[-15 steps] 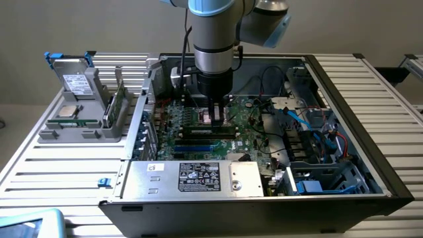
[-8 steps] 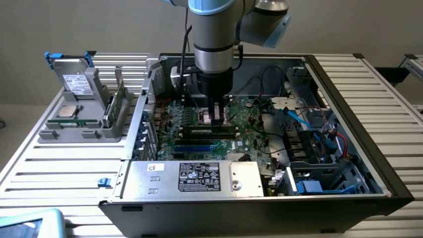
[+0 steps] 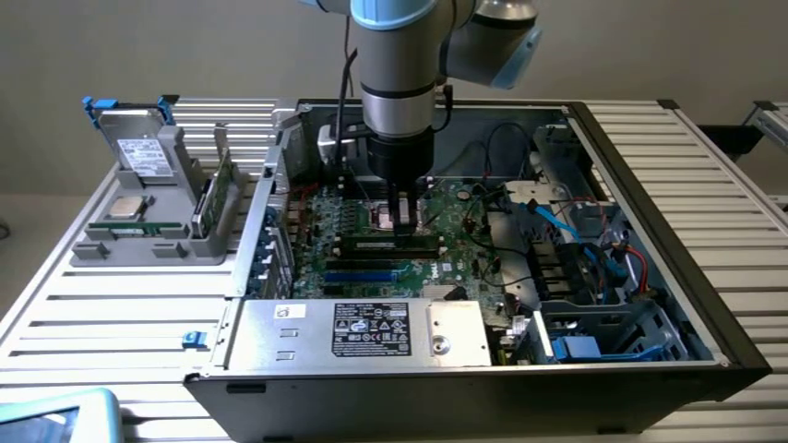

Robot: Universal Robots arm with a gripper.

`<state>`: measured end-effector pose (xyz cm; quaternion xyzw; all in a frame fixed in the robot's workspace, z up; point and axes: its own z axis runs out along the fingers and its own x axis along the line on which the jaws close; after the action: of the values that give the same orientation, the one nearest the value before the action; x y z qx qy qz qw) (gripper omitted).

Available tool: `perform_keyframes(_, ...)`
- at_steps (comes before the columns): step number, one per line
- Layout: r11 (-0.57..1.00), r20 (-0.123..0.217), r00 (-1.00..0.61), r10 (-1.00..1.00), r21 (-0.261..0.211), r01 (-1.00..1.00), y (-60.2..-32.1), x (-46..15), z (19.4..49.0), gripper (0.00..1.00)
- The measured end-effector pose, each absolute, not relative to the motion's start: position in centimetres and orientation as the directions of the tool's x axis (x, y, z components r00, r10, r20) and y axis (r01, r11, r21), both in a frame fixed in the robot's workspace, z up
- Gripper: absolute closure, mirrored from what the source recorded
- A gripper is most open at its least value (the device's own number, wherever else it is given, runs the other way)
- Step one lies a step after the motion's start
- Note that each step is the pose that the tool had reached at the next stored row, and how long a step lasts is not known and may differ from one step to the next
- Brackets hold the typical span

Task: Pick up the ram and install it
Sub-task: 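Insert the ram into the slot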

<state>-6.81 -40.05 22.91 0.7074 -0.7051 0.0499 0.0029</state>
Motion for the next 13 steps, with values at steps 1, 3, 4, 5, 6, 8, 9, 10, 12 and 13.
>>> perform_keyframes(1,-0.006,0.075,0.001,-0.997,-0.066,-0.998,-40.01,-6.81,22.87,0.86)
perform_keyframes(3,-0.006,0.075,0.001,-0.997,-0.066,-0.998,-39.91,-6.81,22.81,0.86)
perform_keyframes(4,-0.006,0.075,0.001,-0.997,-0.067,-0.998,-39.87,-6.8,22.77,0.86)
perform_keyframes(5,-0.006,0.075,0.001,-0.997,-0.067,-0.998,-39.84,-6.8,22.72,0.86)
perform_keyframes(6,-0.006,0.075,0.001,-0.997,-0.067,-0.998,-39.84,-6.81,22.69,0.86)
perform_keyframes(8,-0.006,0.075,0.001,-0.997,-0.068,-0.998,-39.84,-6.83,22.69,0.86)
perform_keyframes(9,-0.006,0.075,0.001,-0.997,-0.068,-0.998,-39.84,-6.83,22.69,0.86)
perform_keyframes(10,-0.006,0.075,0.001,-0.997,-0.068,-0.998,-39.84,-6.83,22.68,0.86)
perform_keyframes(12,-0.006,0.075,0.001,-0.997,-0.068,-0.998,-39.86,-6.83,22.67,0.86)
perform_keyframes(13,-0.006,0.074,0.001,-0.997,-0.068,-0.998,-39.89,-6.84,22.67,0.86)
